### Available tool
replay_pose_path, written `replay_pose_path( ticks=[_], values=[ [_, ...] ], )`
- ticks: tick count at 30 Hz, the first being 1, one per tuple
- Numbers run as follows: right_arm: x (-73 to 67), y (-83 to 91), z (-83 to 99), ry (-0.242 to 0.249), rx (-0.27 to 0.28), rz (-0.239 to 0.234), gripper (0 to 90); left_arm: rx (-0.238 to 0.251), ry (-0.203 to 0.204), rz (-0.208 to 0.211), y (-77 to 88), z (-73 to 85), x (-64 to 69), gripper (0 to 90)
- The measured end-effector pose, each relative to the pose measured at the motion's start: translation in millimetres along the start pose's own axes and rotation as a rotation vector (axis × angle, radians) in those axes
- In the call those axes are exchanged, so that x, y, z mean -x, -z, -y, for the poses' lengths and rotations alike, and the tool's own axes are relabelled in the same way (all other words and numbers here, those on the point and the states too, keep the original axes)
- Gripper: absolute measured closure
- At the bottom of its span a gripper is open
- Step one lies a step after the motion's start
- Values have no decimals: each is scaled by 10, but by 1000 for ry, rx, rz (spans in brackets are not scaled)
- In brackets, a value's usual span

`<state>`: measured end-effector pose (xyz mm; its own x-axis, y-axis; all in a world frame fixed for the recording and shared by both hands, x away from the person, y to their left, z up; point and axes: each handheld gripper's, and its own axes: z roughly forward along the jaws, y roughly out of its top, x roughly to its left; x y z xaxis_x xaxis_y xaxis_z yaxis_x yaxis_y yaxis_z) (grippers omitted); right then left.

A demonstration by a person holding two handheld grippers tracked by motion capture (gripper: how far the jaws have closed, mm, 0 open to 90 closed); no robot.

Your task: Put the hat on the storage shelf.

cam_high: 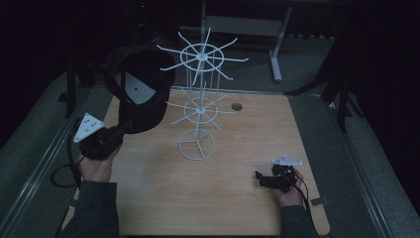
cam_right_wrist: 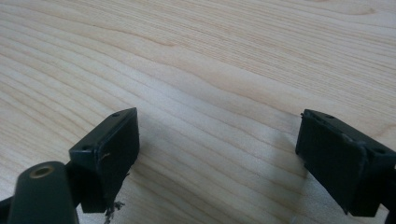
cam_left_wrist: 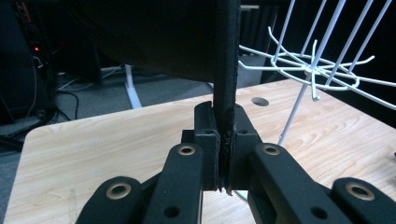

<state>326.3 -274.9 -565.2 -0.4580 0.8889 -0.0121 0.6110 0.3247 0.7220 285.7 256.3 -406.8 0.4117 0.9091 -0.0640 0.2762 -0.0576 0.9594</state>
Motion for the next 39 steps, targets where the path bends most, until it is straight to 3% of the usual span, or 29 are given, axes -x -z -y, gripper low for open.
replay_pose_path(
  ticks=[10,39],
  values=[
    [0,0,0,0,0,0,132,31,0,-24,68,-16,12,863],
    [1,-1,0,1,2,1,132,73,-36,-13,200,-86,128,863]
  ],
)
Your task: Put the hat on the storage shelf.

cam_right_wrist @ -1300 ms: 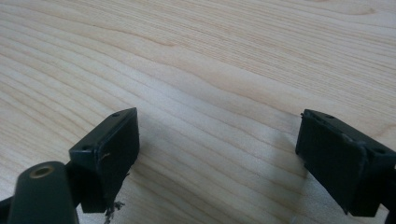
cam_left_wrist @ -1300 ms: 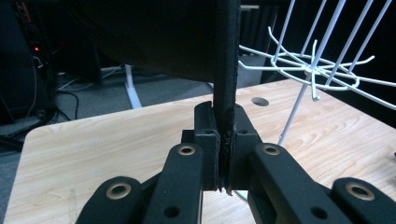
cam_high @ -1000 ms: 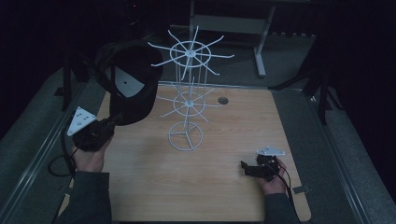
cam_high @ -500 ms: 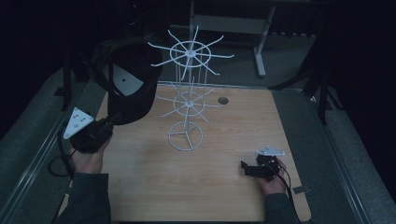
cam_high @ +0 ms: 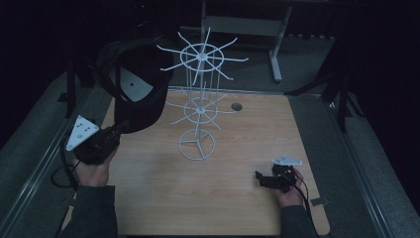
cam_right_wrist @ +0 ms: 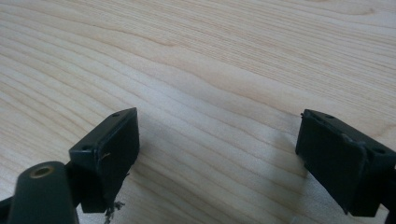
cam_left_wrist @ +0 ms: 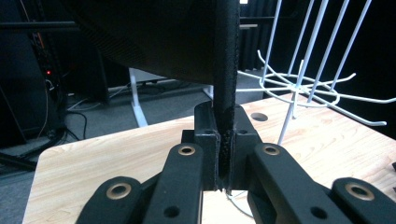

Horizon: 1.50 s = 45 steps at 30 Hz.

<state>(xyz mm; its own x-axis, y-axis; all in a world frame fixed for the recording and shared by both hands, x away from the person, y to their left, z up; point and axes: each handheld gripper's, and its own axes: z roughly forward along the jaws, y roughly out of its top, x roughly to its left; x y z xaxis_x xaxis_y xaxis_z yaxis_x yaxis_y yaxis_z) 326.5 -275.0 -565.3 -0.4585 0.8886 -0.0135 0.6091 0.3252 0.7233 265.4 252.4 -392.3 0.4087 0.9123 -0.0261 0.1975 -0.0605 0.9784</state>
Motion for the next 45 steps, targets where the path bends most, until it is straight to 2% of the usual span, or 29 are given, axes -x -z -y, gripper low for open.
replay_pose_path(
  ticks=[9,17,30,38,45],
  values=[
    [0,0,0,0,0,0,131,6,-9,6,8,-10,41,863],
    [0,0,0,0,0,0,132,3,-34,5,4,-7,82,863],
    [0,0,0,0,0,1,132,5,-43,14,-1,81,97,862],
    [0,0,0,0,0,0,132,8,-82,8,-16,146,161,861],
    [1,-1,1,2,1,0,132,1,-80,24,-48,207,169,859]
  ],
)
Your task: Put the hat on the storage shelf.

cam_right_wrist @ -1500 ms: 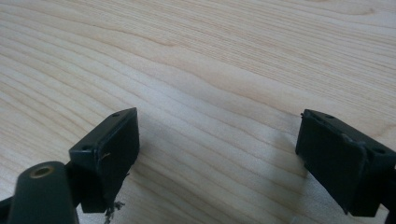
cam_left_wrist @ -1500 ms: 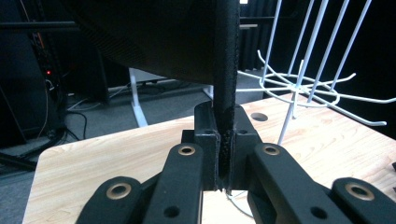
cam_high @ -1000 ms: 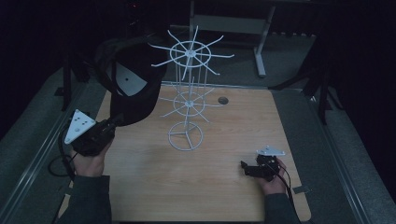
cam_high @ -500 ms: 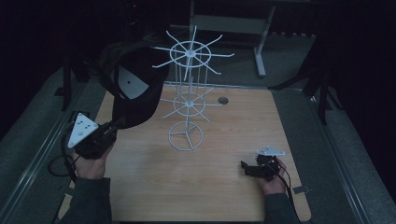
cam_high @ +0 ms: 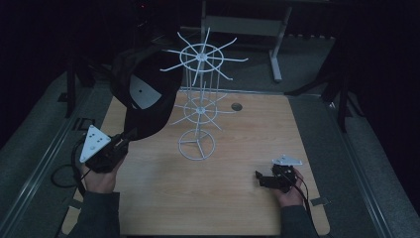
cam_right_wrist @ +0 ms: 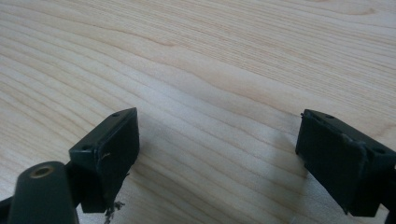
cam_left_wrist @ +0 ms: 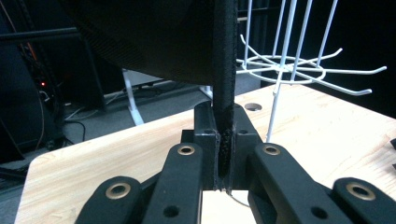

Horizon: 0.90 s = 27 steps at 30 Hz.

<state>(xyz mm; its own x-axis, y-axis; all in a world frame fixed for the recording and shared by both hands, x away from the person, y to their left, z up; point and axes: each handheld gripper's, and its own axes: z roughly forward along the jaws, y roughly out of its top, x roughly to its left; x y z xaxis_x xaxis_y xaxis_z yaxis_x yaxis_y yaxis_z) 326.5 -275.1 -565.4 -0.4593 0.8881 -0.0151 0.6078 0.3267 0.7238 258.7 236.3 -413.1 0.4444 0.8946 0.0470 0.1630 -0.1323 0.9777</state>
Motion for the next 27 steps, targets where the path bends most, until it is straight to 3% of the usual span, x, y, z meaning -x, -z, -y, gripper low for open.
replay_pose_path(
  ticks=[10,16,27],
  values=[
    [0,0,0,-1,0,0,131,-15,20,32,-28,26,-39,828],
    [0,1,0,0,-1,0,132,-20,26,28,-44,28,-41,779],
    [0,1,0,1,-1,0,132,15,76,61,-34,19,-66,584]
  ],
)
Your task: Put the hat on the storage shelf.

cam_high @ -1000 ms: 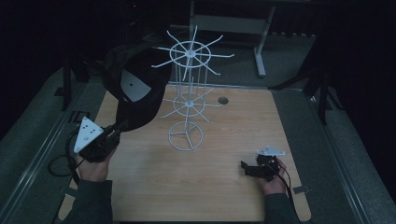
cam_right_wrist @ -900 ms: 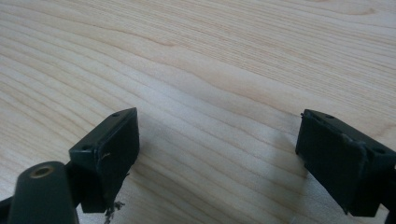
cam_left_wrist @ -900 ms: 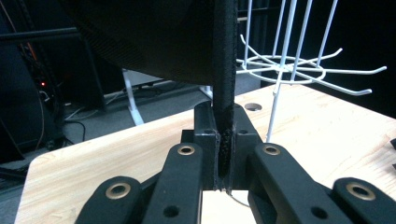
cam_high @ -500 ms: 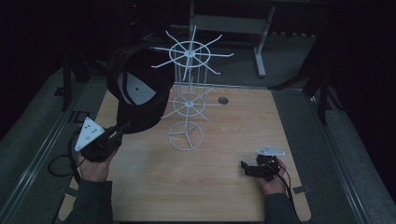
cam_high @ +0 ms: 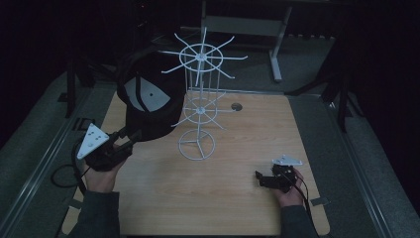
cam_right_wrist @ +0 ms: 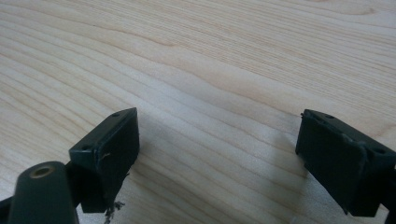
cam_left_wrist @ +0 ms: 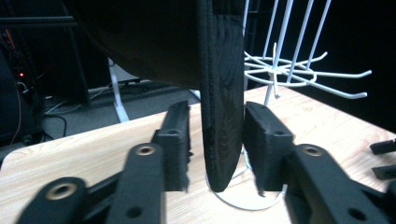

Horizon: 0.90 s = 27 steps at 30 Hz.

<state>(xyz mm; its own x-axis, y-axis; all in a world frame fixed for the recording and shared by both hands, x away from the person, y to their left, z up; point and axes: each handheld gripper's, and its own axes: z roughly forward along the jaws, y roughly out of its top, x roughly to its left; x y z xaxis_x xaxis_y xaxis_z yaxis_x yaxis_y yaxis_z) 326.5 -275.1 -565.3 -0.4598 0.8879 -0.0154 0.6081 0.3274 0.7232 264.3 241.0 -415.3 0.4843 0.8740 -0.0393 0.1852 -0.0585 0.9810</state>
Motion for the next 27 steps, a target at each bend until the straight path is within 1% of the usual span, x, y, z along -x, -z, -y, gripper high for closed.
replay_pose_path(
  ticks=[1,4,5,6,7,12,15,17,18,20,22,27],
  values=[
    [0,0,0,0,0,0,132,5,4,1,1,0,-1,539],
    [0,0,0,0,0,0,132,19,12,-3,13,-5,-2,463],
    [0,0,0,0,0,0,132,19,12,-3,13,-5,-2,446],
    [0,0,0,0,0,0,131,30,16,-5,26,-10,-7,446],
    [0,0,0,0,0,0,131,34,20,-9,29,-11,-8,401],
    [0,0,0,0,0,0,132,35,33,-2,37,-20,-17,331],
    [0,0,0,0,0,0,132,29,39,6,33,-22,-18,279],
    [0,0,0,0,0,0,132,27,41,3,34,-23,-10,236],
    [0,0,0,0,0,0,132,27,42,11,35,-24,-9,224],
    [0,0,0,0,0,0,132,20,40,4,31,-28,-1,198],
    [0,0,0,0,0,0,132,17,39,10,29,-31,-1,193],
    [0,0,0,0,0,0,132,9,42,4,22,-23,-1,181]
  ],
)
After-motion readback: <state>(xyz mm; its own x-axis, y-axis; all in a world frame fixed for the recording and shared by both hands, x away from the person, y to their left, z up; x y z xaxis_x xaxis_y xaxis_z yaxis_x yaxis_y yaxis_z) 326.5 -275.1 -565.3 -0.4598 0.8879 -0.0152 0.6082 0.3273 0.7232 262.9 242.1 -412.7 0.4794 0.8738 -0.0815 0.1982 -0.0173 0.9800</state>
